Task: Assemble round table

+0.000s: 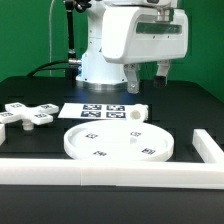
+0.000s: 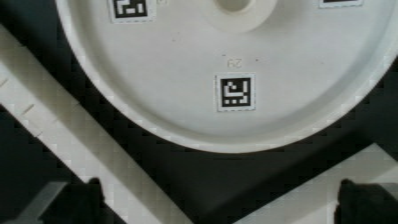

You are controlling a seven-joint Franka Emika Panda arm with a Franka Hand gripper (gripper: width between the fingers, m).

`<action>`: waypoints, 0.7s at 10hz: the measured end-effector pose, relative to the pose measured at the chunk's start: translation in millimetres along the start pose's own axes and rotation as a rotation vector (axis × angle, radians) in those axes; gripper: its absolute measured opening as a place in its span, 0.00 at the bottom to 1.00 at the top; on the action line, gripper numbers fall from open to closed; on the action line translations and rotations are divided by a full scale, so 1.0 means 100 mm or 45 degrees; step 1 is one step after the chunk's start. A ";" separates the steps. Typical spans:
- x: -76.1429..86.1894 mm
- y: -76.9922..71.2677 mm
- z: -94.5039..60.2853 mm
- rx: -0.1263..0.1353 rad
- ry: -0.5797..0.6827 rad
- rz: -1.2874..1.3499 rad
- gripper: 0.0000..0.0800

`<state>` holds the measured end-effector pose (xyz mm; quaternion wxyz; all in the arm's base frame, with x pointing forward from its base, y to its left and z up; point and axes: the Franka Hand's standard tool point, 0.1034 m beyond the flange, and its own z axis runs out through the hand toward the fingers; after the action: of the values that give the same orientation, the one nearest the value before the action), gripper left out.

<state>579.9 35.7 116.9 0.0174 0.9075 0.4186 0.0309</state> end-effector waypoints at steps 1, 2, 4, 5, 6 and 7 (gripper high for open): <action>0.00 0.00 0.00 0.000 0.000 0.001 0.81; 0.00 0.00 0.00 0.000 0.000 0.001 0.81; 0.00 0.00 0.00 0.001 0.000 0.002 0.81; 0.00 0.00 0.00 0.001 0.000 0.002 0.81; -0.03 0.01 0.01 0.003 -0.003 -0.029 0.81; -0.12 0.03 0.05 0.011 -0.010 -0.080 0.81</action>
Offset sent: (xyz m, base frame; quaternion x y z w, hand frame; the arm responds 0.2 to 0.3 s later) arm 0.0000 0.0000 0.0000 0.0000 0.0000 0.0000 1.0000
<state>574.6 24.4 111.3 0.0161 0.8941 0.4469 0.0251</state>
